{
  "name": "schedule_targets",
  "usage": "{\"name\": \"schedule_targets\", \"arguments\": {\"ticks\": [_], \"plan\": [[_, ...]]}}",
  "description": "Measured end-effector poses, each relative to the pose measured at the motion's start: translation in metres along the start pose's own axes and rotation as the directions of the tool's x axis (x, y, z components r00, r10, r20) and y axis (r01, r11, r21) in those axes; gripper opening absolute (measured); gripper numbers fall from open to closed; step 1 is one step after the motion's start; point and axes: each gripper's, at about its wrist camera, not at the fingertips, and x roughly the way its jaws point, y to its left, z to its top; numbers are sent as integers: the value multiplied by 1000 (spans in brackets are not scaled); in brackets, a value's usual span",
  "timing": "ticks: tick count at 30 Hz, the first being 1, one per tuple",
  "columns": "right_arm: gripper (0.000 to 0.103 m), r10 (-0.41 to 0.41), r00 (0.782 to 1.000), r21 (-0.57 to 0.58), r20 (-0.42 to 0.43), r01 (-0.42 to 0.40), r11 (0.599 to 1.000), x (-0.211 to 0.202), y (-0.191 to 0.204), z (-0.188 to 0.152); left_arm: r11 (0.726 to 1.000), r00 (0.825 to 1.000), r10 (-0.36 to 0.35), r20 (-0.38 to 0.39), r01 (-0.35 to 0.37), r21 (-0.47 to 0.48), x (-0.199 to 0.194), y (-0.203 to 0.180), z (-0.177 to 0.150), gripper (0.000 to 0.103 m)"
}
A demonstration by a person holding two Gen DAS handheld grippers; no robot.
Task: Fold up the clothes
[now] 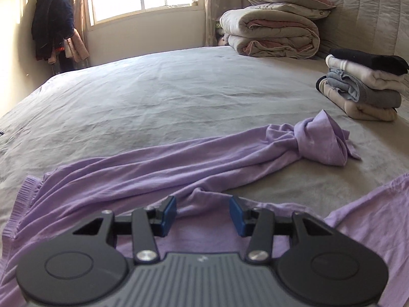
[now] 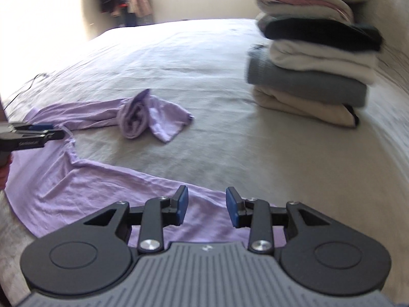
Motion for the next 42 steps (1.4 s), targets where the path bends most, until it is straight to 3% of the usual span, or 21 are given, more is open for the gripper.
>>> {"name": "schedule_targets", "arguments": {"ticks": [7, 10, 11, 14, 19, 26, 28, 29, 30, 32, 37, 42], "plan": [[37, -2, 1000, -91, 10, 3, 996, 24, 11, 3, 1000, 1000, -21, 20, 21, -20, 12, 6, -4, 46], [36, -2, 1000, -91, -10, 1, 996, 34, 10, 0, 1000, 999, -15, 32, 16, -15, 14, 5, -6, 38], [32, 3, 1000, -96, -6, -4, 995, 34, 11, -1, 1000, 999, -11, 37, 12, -8, 14, 3, -7, 30], [2, 11, 1000, -109, 6, -10, 994, 32, 15, -5, 1000, 999, 12, 51, -13, 14, 14, -1, -10, 11], [1, -84, 994, -109, 71, 91, 990, 24, 23, -9, 997, 995, 72, 74, -73, 18, 12, -3, -11, 5], [5, -121, 990, -105, 76, 128, 986, 31, 24, -12, 993, 993, 100, 62, -103, 51, 13, -9, -12, 8], [9, -110, 990, -70, 86, 116, 991, 23, 18, -10, 995, 993, 98, 65, -100, 28, 7, -6, -10, 19], [15, -115, 989, -46, 94, 120, 992, 17, 13, -9, 995, 993, 96, 67, -97, 11, 4, -4, -10, 33], [23, -127, 987, -22, 103, 130, 991, 10, 6, -9, 996, 994, 85, 72, -84, -13, 0, -2, -9, 39], [39, -162, 981, 27, 110, 160, 987, -3, -9, -13, 998, 996, 50, 80, -46, -53, -9, 0, -6, 40], [39, -261, 962, 153, 85, 247, 957, -29, -50, -32, 992, 988, -102, 117, 110, -60, -33, -22, -2, 43], [39, -276, 960, 318, 39, 250, 915, -48, -84, -53, 959, 951, -282, 123, 279, 43, -54, -71, -7, 49]]}}
